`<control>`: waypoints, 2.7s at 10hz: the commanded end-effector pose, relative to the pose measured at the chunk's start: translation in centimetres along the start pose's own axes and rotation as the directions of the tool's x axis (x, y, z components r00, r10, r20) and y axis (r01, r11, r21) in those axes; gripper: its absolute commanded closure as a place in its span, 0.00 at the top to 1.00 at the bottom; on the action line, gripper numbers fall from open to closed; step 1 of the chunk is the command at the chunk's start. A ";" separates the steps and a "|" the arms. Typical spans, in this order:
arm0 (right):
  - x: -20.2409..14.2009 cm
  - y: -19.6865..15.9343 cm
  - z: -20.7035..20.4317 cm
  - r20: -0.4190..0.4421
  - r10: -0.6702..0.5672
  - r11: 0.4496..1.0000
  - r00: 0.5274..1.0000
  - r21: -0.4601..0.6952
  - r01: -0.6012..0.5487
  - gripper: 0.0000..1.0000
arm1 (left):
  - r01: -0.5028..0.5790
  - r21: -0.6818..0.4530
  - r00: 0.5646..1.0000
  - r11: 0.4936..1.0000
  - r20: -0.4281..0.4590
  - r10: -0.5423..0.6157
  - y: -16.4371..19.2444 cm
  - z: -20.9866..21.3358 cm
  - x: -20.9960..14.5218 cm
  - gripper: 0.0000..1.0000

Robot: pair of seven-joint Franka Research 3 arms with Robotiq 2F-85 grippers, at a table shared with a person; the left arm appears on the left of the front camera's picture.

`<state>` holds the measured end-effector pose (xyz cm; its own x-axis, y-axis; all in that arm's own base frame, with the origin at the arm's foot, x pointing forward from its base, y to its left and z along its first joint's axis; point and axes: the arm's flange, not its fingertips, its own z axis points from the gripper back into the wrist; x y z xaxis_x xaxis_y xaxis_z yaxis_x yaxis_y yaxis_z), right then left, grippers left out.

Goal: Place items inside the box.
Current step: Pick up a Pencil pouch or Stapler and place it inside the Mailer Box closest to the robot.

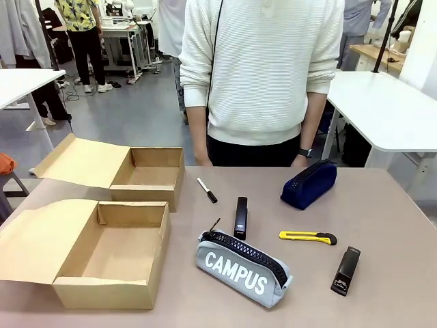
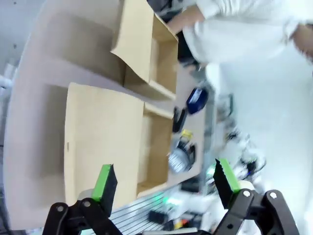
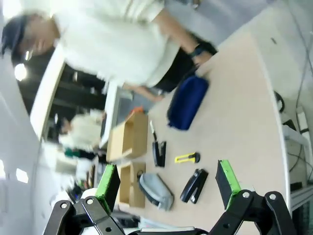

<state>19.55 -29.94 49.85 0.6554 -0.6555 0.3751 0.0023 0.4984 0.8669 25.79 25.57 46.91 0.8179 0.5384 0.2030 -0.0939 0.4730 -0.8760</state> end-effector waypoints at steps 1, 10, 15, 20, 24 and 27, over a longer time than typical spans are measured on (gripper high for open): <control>-0.8 3.3 -1.2 -0.073 0.120 0.993 0.990 0.024 -0.118 1.00 | -0.148 -0.401 0.810 0.904 0.475 0.344 -2.2 -7.5 -5.1 1.00; -3.3 4.6 -4.0 -0.152 0.191 0.982 0.970 0.017 -0.190 1.00 | 0.000 0.000 1.000 1.000 0.000 0.000 0.0 0.0 0.0 1.00; -3.8 4.0 -5.5 -0.276 0.225 0.974 0.935 0.066 -0.215 1.00 | 0.000 0.000 1.000 1.000 0.000 0.000 0.0 0.0 0.0 1.00; -1.2 0.5 3.5 -0.115 0.111 0.992 0.987 0.066 -0.104 1.00 | 0.000 0.000 1.000 1.000 0.000 0.000 0.0 0.0 0.0 1.00; -1.2 1.0 5.2 -0.075 0.131 0.990 0.989 0.064 -0.126 1.00 | 0.000 0.000 1.000 1.000 0.000 0.000 0.0 0.0 0.0 1.00; -4.6 3.2 1.6 -0.184 0.233 0.972 0.955 0.060 -0.225 1.00 | 0.000 0.000 1.000 1.000 0.000 0.000 0.0 0.0 0.0 1.00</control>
<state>16.02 -28.45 52.11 0.7515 -0.4631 0.4699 -0.1540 0.5694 0.8075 25.90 25.60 46.94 0.8148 0.5488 0.1868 -0.1152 0.4689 -0.8757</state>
